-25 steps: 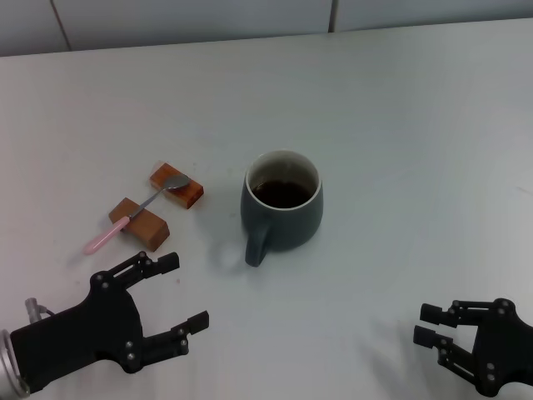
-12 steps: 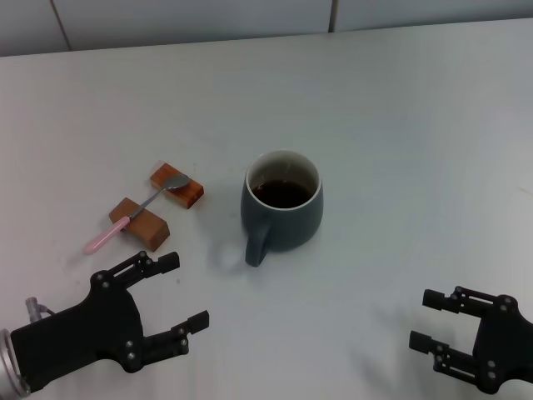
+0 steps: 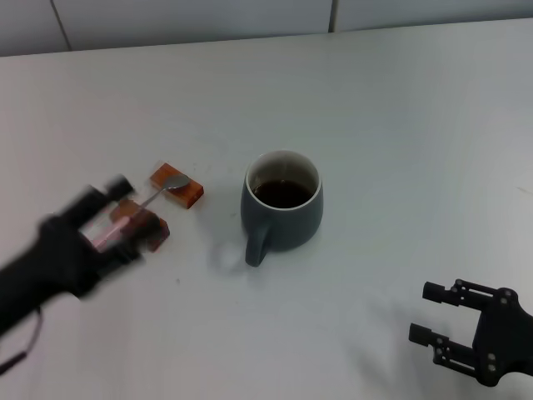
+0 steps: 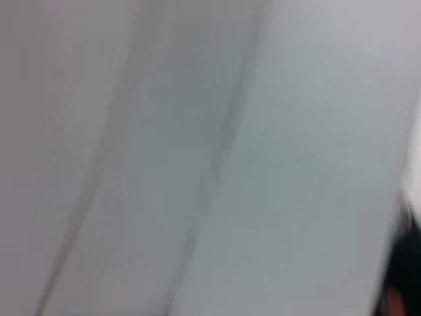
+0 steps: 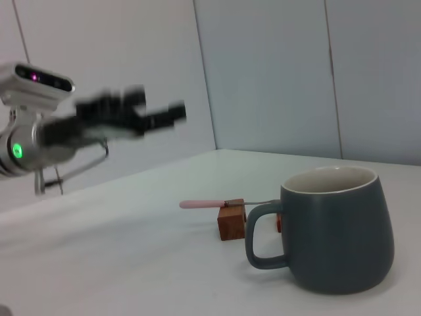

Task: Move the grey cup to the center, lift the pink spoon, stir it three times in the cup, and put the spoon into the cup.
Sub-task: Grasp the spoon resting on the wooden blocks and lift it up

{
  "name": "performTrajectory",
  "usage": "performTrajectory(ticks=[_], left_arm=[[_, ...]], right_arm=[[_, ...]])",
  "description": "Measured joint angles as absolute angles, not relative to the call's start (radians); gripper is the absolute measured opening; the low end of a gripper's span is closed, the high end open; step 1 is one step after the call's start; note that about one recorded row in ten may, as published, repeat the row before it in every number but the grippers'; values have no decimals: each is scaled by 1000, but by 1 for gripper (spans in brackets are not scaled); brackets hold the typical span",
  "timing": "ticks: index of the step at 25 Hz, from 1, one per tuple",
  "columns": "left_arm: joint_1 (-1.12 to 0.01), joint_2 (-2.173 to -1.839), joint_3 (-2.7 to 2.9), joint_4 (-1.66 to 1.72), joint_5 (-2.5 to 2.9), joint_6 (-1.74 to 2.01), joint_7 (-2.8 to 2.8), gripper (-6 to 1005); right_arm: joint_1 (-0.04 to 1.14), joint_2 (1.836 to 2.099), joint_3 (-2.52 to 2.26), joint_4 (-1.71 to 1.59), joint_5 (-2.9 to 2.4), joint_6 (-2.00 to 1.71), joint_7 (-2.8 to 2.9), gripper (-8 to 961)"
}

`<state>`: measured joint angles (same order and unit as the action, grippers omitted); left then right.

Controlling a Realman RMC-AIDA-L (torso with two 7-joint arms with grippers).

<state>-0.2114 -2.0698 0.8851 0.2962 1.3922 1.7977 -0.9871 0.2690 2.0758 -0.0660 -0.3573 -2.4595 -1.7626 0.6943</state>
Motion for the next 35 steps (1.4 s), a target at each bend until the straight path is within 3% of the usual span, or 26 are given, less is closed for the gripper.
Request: performTrajectory(ticks=[7,12,15,30,35], left_arm=[[-194,-2060,755,296,1274,1838,-1367,794],[-160,-2012,663,318,1304,1694,-1852,790],[-138,-2001,666,378,1357,1642,-2017,788],[-109,-2010,660,495,1605,1596,-2383,776],[-94,-2028,657,490,1659,1548,-2410,772]], right_arm=[[278,2072,-66,-363,-2457,-1761,694,607],[289,2070,-66,-375,-2455,-1762,701,607],[299,2070,-66,-383,-2454,-1762,702,607],[322,2068,-66,-393,-2454,-1763,706,606],[323,2068,-66,-397,-2450,-1764,709,606]])
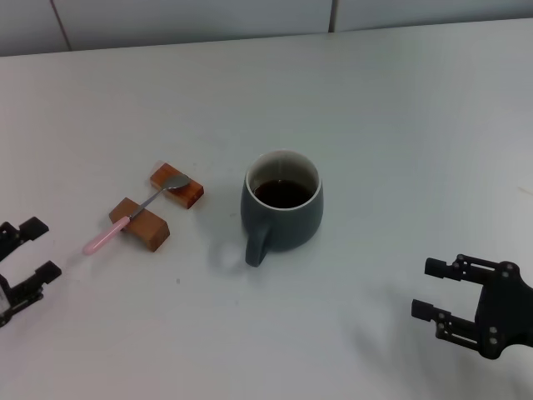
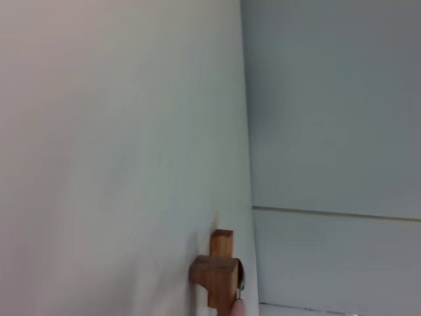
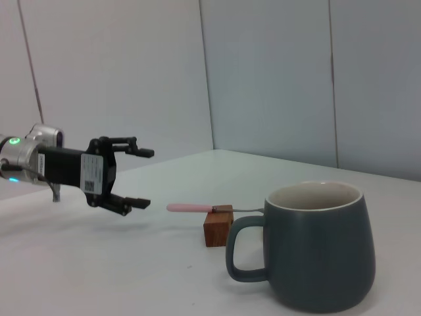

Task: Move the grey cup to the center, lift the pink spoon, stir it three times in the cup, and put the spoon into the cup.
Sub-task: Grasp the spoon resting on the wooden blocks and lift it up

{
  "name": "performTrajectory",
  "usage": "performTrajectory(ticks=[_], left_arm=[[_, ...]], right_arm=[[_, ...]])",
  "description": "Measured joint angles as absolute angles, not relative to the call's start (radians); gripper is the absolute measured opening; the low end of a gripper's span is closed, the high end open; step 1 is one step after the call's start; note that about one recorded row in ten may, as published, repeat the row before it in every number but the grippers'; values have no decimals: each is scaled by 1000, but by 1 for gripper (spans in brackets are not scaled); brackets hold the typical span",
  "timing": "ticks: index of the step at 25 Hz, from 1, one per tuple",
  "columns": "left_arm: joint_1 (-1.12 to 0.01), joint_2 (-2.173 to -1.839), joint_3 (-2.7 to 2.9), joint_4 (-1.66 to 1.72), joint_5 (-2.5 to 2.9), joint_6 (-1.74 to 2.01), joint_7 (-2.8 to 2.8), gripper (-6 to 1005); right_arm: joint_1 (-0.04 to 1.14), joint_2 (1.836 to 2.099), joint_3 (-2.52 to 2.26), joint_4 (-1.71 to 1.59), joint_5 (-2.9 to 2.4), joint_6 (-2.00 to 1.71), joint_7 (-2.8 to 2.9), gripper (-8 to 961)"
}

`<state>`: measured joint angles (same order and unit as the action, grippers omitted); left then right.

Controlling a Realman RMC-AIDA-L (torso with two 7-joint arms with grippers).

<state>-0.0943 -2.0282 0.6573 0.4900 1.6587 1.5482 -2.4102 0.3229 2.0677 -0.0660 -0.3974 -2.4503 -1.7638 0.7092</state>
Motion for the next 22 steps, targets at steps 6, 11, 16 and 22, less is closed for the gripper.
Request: performTrajectory(ticks=[6,11,16,22], left_arm=[[-121,-2039,657,405,1661,1513,-2393,768],[-140,-2040,656,380,1661,1491,-2388,764],[-160,-2046,657,376,1661,1466,-2385,760],[-196,-2049,657,337,1661,1451,-2374,755]], right_arm=[[324,2068,-66,-397,-2448,-1764,712,606],[326,2068,-66,-398,-2447,-1763,717,606],[327,2068,-66,-399,-2447,-1762,719,606],[329,2068,-66,-399,-2443,-1759,719,606]])
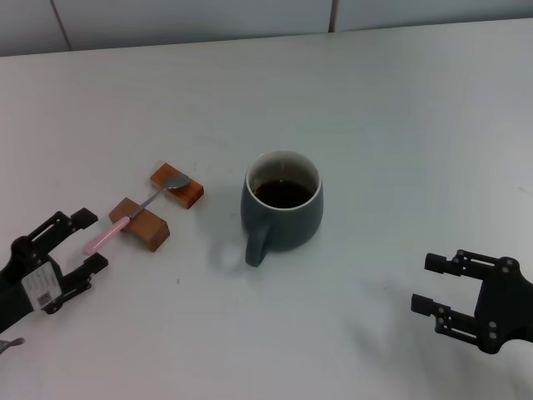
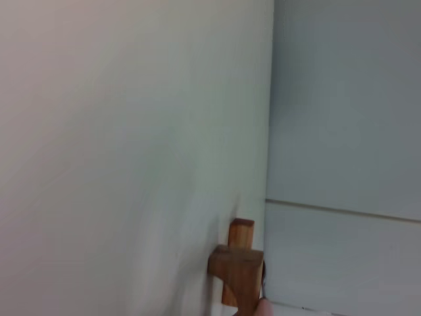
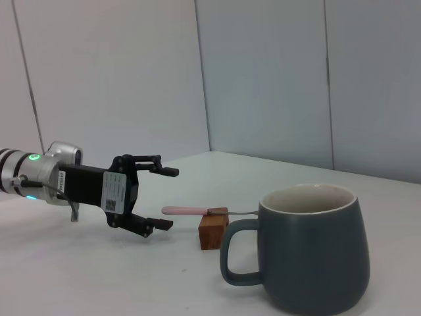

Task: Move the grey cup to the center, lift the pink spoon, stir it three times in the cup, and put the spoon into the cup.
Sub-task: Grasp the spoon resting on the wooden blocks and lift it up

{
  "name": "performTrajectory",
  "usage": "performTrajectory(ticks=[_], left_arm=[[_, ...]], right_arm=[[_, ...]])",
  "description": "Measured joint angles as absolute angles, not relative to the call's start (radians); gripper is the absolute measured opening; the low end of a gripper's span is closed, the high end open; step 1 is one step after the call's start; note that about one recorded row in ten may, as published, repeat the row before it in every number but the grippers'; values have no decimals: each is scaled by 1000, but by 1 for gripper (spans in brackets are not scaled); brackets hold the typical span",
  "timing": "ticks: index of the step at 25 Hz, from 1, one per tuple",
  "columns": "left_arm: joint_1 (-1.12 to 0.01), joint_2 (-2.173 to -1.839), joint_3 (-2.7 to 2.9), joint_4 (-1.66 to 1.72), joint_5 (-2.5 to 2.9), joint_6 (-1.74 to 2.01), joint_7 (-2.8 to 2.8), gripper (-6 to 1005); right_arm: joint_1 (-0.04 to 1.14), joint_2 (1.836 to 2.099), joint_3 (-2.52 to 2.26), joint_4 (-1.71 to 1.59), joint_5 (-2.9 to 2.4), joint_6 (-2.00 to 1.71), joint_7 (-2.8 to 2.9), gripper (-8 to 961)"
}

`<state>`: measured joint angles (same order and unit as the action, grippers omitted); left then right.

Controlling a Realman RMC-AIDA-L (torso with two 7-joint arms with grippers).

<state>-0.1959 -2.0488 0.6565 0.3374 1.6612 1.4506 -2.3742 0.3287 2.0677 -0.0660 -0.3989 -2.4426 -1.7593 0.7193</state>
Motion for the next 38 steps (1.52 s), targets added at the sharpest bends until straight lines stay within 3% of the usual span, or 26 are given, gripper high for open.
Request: performTrajectory(ticks=[33,38], left_arm=[[-264,-2056,643,273,1658,1366,-2341,730],[-264,-2055,643,272,1659,1364,-2340,546]], right_arm=[[329,2065,-64,-408,-2431,-1760,736,607],[327,2065,-64,-408,-2431,-1759,736,607]])
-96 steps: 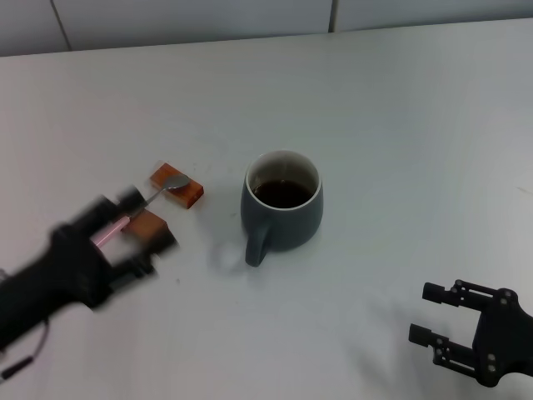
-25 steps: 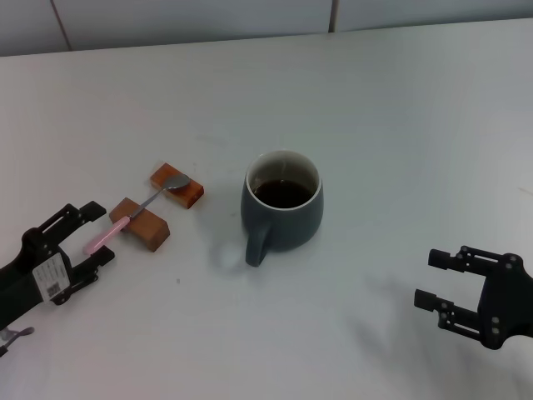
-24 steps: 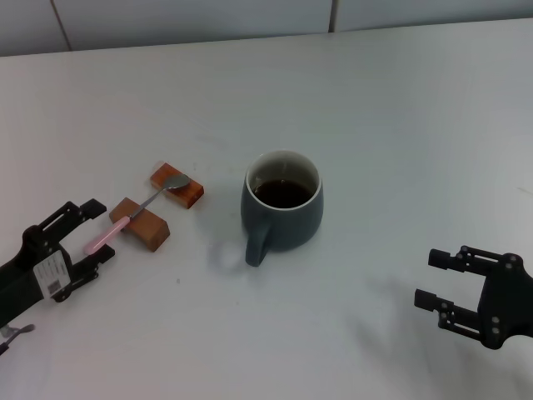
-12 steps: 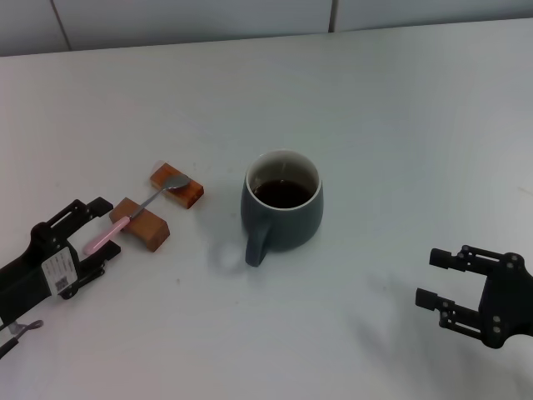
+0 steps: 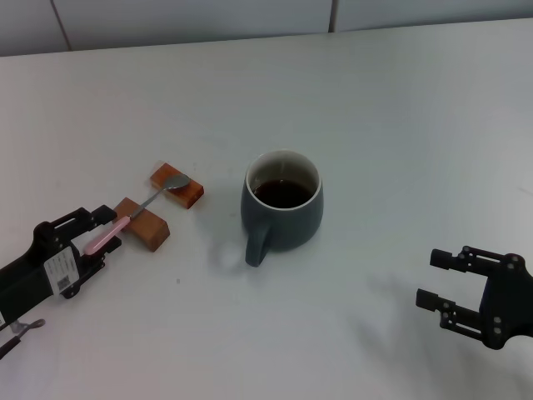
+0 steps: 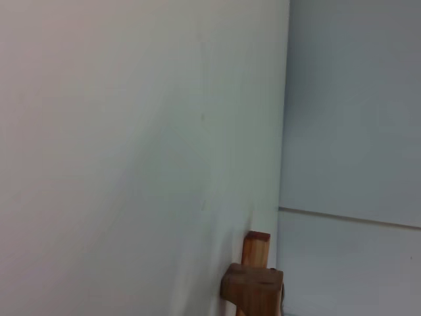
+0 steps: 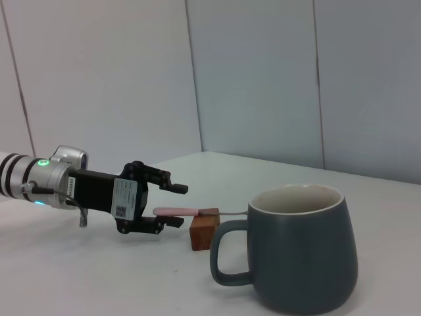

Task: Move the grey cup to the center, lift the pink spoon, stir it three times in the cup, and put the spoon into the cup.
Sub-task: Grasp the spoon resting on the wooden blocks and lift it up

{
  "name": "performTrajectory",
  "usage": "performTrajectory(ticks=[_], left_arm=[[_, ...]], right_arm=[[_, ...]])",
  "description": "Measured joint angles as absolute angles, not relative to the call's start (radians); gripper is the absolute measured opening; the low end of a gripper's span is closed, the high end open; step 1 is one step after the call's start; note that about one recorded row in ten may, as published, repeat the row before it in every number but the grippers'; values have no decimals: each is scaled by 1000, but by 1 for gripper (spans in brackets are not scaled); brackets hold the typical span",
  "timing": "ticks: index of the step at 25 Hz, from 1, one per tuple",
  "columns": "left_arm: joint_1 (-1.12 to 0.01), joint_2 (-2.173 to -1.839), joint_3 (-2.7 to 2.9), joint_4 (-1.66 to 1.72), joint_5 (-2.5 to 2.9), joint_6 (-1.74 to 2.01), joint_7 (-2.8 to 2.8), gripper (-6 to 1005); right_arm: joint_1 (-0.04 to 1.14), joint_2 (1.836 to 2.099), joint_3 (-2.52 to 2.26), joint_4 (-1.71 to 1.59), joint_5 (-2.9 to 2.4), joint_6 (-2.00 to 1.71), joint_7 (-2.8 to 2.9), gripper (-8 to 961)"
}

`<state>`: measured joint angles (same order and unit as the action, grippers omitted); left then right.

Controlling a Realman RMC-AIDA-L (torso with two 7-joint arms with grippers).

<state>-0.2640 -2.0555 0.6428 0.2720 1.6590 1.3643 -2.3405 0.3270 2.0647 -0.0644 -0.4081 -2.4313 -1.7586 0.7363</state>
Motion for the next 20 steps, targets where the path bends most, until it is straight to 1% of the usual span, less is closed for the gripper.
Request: performTrajectory(ticks=[20], left_arm=[[-265,-2053,650,250,1660,1342,-2336,346]], right_arm=[[321,2068,-64,-408,-2423,-1764,736,607]])
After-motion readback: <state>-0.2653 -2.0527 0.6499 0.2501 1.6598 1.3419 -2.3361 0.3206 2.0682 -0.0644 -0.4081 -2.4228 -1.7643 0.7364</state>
